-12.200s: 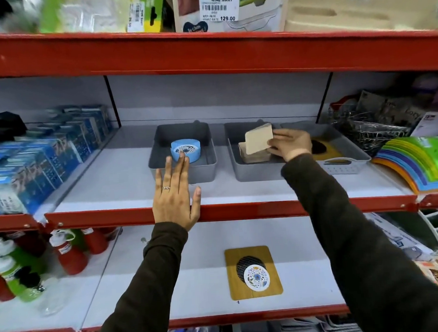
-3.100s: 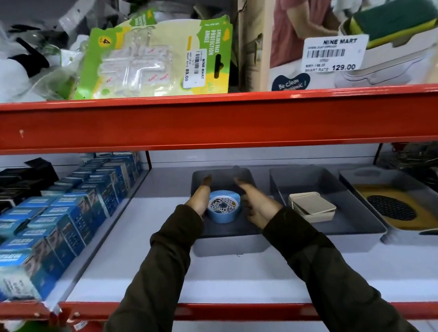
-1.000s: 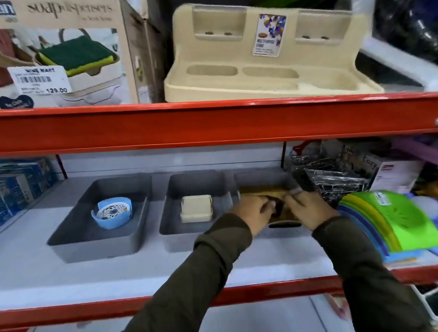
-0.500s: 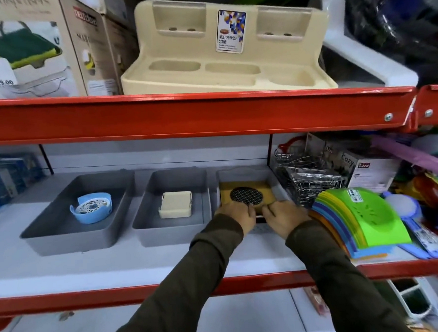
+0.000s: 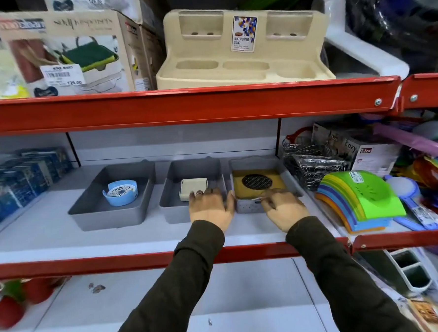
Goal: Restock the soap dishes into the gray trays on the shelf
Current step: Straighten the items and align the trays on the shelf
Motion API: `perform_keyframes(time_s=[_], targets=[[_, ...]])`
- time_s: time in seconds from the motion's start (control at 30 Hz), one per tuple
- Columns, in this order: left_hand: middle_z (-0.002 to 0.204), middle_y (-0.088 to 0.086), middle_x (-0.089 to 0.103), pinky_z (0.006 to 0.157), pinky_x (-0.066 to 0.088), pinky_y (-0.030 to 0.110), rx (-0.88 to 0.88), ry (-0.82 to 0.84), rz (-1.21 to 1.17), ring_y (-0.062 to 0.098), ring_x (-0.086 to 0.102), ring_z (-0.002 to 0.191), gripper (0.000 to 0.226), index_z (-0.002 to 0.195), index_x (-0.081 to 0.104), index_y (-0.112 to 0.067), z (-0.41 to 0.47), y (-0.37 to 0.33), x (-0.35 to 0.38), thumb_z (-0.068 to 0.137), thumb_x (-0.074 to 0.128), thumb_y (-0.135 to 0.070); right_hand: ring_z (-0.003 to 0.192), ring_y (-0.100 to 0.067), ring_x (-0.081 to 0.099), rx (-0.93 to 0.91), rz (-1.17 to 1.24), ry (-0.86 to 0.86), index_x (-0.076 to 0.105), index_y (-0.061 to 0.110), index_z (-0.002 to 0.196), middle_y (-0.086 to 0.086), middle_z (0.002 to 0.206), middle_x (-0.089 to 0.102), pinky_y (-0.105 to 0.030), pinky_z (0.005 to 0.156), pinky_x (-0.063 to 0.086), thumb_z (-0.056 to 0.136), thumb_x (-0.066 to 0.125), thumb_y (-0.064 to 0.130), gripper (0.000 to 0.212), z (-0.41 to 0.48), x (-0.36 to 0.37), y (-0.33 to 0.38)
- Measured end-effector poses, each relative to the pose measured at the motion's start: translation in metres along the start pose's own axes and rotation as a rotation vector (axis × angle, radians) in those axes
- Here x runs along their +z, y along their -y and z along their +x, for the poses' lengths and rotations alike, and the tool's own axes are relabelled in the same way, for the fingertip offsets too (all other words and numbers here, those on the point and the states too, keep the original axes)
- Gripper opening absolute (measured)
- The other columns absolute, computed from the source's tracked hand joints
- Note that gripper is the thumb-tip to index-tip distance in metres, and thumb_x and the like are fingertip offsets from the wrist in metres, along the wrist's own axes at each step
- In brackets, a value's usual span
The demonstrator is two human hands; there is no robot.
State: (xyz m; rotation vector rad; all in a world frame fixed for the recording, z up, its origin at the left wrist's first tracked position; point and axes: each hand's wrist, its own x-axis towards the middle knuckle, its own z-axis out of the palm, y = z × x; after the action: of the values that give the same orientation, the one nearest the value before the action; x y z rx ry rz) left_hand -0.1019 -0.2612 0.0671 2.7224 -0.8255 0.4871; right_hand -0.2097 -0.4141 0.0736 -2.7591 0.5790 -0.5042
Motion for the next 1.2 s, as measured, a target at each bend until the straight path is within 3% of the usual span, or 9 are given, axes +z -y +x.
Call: perform_keyframes(time_s=[0.07,0.2,0.47,0.7,0.77,0.9,1.03,1.2], targets=[[0.112,0.01,0.07,0.101,0.04,0.04,0.016,-0.013,0.028,0.031,0.062,0.107,0.047,0.113,0.064,-0.018,-0.019,0.01,-0.004,0.094,0.032,-0.046,0.102,-0.032,0.06,-0.004,-0.047,-0.025,0.061,0.017,0.112,-0.011,0.115,0.064,-0.039,0.087,0.051,0.089,0.046,0.03,0.031,-0.014,0.0,0.005],[0.115,0.007,0.066,0.096,0.043,0.039,0.136,0.012,0.016,0.028,0.059,0.107,0.036,0.118,0.058,-0.018,-0.055,0.021,-0.013,0.089,0.041,-0.033,0.105,-0.033,0.056,0.047,-0.13,-0.05,0.059,0.012,0.116,-0.013,0.114,0.064,-0.04,0.088,0.047,0.09,0.044,0.028,0.034,-0.048,0.001,0.015],[0.125,0.007,0.06,0.098,0.039,0.04,0.213,0.063,-0.004,0.029,0.053,0.116,0.046,0.127,0.052,-0.017,-0.119,0.013,-0.039,0.084,0.045,-0.03,0.109,-0.037,0.051,0.088,-0.204,-0.053,0.054,0.012,0.124,-0.016,0.117,0.059,-0.044,0.099,0.04,0.087,0.047,0.03,0.041,-0.114,-0.006,0.025],[0.137,0.01,0.05,0.114,0.03,0.046,0.258,0.14,-0.002,0.03,0.046,0.128,0.058,0.141,0.04,-0.016,-0.13,0.019,-0.056,0.085,0.045,-0.028,0.126,-0.038,0.044,0.107,-0.146,0.016,0.044,0.017,0.138,-0.015,0.138,0.05,-0.048,0.112,0.031,0.088,0.047,0.028,0.051,-0.129,-0.023,0.045],[0.14,0.01,0.048,0.118,0.024,0.049,0.226,0.109,-0.018,0.03,0.043,0.132,0.059,0.144,0.037,-0.017,-0.126,0.034,-0.064,0.086,0.046,-0.027,0.13,-0.036,0.042,0.063,-0.081,0.0,0.041,0.018,0.141,-0.014,0.141,0.047,-0.048,0.115,0.029,0.09,0.048,0.027,0.053,-0.127,-0.022,0.061],[0.141,0.013,0.046,0.114,0.032,0.044,0.027,0.06,-0.111,0.034,0.044,0.129,0.057,0.142,0.039,-0.012,-0.104,0.08,-0.076,0.086,0.048,-0.02,0.127,-0.034,0.044,-0.091,-0.068,0.042,0.042,0.019,0.14,-0.012,0.14,0.048,-0.047,0.113,0.031,0.089,0.047,0.026,0.052,-0.112,-0.008,0.109],[0.145,0.02,0.042,0.116,0.029,0.046,-0.146,0.152,-0.077,0.038,0.04,0.135,0.059,0.142,0.036,-0.004,-0.07,0.128,-0.074,0.089,0.05,-0.025,0.125,-0.032,0.047,-0.23,-0.053,0.154,0.043,0.024,0.139,-0.008,0.138,0.052,-0.044,0.111,0.032,0.088,0.046,0.027,0.051,-0.096,0.016,0.148],[0.159,0.014,0.023,0.124,0.011,0.045,-0.181,0.291,0.081,0.03,0.016,0.15,0.071,0.151,0.02,-0.007,-0.047,0.168,-0.054,0.089,0.05,-0.026,0.124,-0.027,0.047,-0.251,-0.03,0.159,0.043,0.032,0.136,0.001,0.137,0.055,-0.041,0.107,0.03,0.085,0.047,0.027,0.051,-0.095,0.037,0.155]])
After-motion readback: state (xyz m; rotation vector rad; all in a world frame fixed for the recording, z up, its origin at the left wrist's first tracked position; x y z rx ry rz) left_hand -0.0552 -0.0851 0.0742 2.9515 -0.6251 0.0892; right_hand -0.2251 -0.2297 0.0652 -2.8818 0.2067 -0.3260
